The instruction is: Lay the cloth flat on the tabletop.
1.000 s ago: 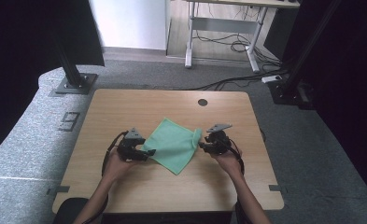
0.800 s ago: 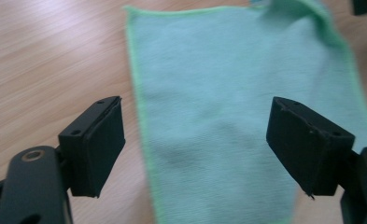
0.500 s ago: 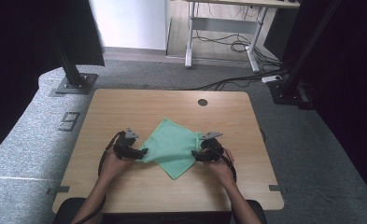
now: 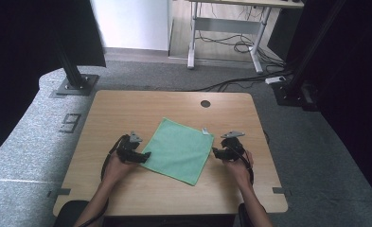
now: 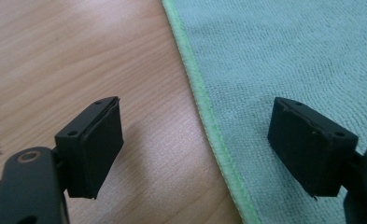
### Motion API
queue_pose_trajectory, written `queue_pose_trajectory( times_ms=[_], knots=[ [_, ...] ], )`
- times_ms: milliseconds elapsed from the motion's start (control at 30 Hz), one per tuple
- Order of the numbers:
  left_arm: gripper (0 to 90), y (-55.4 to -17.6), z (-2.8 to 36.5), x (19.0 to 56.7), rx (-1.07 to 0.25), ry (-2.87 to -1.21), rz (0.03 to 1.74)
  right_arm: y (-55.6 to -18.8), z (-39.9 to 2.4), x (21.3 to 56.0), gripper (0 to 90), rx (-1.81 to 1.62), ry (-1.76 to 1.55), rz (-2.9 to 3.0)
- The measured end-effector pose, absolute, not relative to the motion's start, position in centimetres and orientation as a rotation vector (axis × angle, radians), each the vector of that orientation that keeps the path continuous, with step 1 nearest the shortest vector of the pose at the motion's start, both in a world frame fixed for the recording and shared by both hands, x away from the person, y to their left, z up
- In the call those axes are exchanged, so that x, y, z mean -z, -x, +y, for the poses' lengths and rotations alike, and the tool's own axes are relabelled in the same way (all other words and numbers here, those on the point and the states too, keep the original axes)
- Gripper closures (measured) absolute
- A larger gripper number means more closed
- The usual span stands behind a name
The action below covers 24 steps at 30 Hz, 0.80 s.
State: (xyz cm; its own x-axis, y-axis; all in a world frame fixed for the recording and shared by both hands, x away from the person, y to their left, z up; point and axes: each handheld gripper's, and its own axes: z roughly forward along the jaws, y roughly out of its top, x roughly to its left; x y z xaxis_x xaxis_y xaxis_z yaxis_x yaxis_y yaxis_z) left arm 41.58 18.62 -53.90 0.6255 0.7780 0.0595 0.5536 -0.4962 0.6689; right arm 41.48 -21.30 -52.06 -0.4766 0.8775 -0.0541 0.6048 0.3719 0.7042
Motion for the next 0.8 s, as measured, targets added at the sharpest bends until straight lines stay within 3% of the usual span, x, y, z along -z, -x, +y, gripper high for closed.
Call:
queue_pose_trajectory(
  times_ms=[433,800],
  knots=[
    [17.5,-41.3,19.0,54.1,-0.493,-2.22,1.086,-37.6,-15.7,53.2,26.8,-0.919,-1.181,2.347],
    [15.7,-39.9,18.5,53.9,-0.464,-2.241,1.051,-37.5,-16.7,54.1,22.9,-0.838,-1.215,2.334]
  ],
)
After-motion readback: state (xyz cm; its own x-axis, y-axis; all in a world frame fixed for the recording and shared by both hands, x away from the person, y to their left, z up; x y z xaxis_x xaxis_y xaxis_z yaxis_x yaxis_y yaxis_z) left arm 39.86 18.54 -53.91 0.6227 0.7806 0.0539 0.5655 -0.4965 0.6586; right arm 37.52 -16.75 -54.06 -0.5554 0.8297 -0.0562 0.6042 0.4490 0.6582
